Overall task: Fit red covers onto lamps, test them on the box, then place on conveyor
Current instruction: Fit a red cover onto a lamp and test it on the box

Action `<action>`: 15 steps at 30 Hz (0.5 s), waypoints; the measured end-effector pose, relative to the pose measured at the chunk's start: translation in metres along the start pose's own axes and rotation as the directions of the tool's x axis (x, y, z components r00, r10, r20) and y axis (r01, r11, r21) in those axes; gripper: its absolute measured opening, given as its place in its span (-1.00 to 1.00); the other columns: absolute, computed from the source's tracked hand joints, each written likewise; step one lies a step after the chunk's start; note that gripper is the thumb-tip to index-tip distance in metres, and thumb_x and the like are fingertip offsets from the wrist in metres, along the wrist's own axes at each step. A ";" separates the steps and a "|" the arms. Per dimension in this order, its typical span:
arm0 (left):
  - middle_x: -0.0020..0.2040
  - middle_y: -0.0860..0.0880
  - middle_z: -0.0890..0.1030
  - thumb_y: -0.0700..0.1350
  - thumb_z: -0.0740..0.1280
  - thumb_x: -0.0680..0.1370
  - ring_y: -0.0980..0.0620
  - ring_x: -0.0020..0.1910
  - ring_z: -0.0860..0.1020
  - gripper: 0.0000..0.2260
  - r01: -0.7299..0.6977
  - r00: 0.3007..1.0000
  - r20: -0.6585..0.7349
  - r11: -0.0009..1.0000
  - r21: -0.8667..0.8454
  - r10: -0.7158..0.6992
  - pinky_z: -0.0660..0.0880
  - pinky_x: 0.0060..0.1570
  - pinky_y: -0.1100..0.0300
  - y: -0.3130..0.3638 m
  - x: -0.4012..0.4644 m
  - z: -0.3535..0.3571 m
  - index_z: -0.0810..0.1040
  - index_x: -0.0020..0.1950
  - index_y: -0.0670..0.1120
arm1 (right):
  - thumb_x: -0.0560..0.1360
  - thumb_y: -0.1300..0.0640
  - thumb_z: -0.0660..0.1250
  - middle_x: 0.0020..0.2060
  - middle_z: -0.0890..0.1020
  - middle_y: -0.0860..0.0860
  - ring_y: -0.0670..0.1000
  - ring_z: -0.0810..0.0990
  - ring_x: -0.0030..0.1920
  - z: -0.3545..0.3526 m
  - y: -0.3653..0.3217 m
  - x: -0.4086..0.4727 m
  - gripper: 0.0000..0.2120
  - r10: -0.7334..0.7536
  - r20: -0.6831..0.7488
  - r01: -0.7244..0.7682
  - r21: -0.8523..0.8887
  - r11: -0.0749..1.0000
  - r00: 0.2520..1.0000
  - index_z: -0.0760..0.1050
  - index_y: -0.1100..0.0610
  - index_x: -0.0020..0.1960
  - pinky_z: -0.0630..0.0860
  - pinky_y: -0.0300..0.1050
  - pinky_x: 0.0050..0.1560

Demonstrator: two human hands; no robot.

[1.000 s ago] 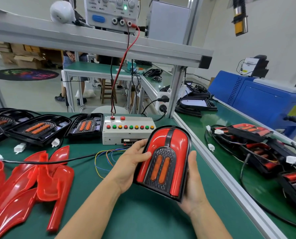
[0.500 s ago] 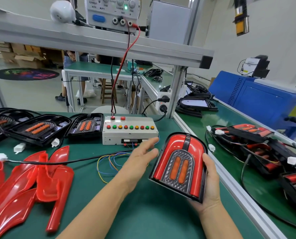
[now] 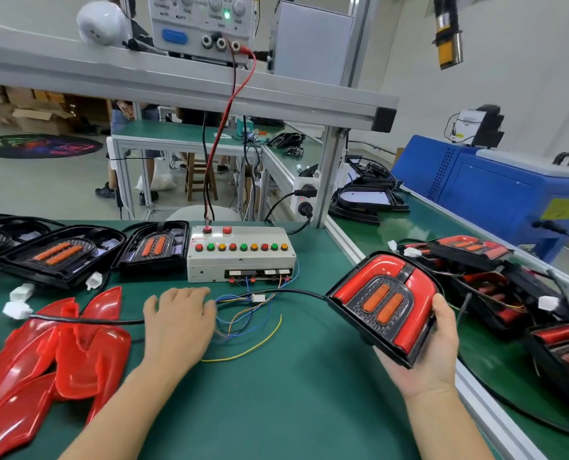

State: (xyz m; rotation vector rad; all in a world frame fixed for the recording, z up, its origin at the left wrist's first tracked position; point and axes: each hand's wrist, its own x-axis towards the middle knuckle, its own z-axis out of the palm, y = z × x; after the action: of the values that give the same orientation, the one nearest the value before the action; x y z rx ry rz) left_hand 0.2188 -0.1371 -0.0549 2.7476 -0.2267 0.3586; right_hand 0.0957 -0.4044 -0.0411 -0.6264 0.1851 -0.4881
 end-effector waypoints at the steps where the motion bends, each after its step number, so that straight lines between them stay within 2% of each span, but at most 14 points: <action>1: 0.37 0.10 0.45 -0.01 0.09 0.61 0.03 0.39 0.30 -0.64 0.004 1.000 0.017 0.996 0.089 -0.005 0.06 0.41 0.00 -0.005 0.002 -0.004 0.38 0.39 0.11 | 0.34 -0.21 0.36 0.16 0.65 0.10 0.13 0.68 0.06 -0.002 -0.002 0.000 -0.59 0.000 -0.013 0.000 0.008 1.000 1.000 0.71 0.02 0.03 0.62 0.09 -0.07; 4: 0.34 0.12 0.45 -0.03 0.10 0.57 0.04 0.37 0.32 -0.64 0.018 0.995 0.085 0.951 0.309 -0.047 0.04 0.40 -0.07 -0.022 0.005 -0.018 0.37 0.36 0.14 | 0.39 -0.22 0.33 0.20 0.63 0.13 0.16 0.66 0.06 -0.005 -0.005 0.001 -0.57 0.027 -0.046 -0.026 0.020 0.999 0.999 0.70 0.05 0.05 0.60 0.07 -0.08; 8: 0.15 0.16 0.54 -0.06 0.17 0.51 0.06 0.25 0.42 -0.80 0.015 0.983 0.146 0.842 0.540 -0.111 0.08 0.37 -0.13 -0.040 0.007 -0.034 0.47 0.08 0.13 | 0.37 -0.23 0.34 0.18 0.64 0.14 0.15 0.68 0.06 -0.005 -0.001 0.000 -0.53 0.084 -0.054 -0.083 0.023 0.996 0.995 0.69 0.08 0.07 0.62 0.07 -0.10; 12: -0.15 0.13 0.59 -0.07 0.21 0.49 0.12 0.07 0.52 -0.93 0.050 0.990 0.080 0.821 0.569 -0.116 0.16 0.31 0.00 -0.046 0.008 -0.040 0.47 -0.10 0.09 | 0.33 -0.24 0.36 0.17 0.64 0.15 0.16 0.66 0.09 -0.003 0.003 0.000 -0.51 0.128 -0.052 -0.128 0.001 0.992 0.990 0.70 0.09 0.04 0.62 0.08 -0.05; 15: -0.25 0.09 0.61 -0.14 0.27 0.46 0.07 -0.07 0.58 -0.86 0.076 0.997 -0.040 0.877 0.475 -0.064 0.17 0.22 0.01 -0.043 0.006 -0.044 0.53 -0.15 0.11 | 0.35 -0.26 0.34 0.18 0.64 0.16 0.17 0.65 0.12 -0.001 0.004 0.000 -0.49 0.148 -0.036 -0.149 -0.023 0.989 0.988 0.68 0.09 0.09 0.61 0.10 -0.02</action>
State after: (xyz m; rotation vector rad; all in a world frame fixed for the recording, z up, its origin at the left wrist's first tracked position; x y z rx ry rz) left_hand 0.2240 -0.0817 -0.0278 3.2238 -0.0306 0.4815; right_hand 0.0971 -0.4023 -0.0445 -0.6246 0.2686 -0.3530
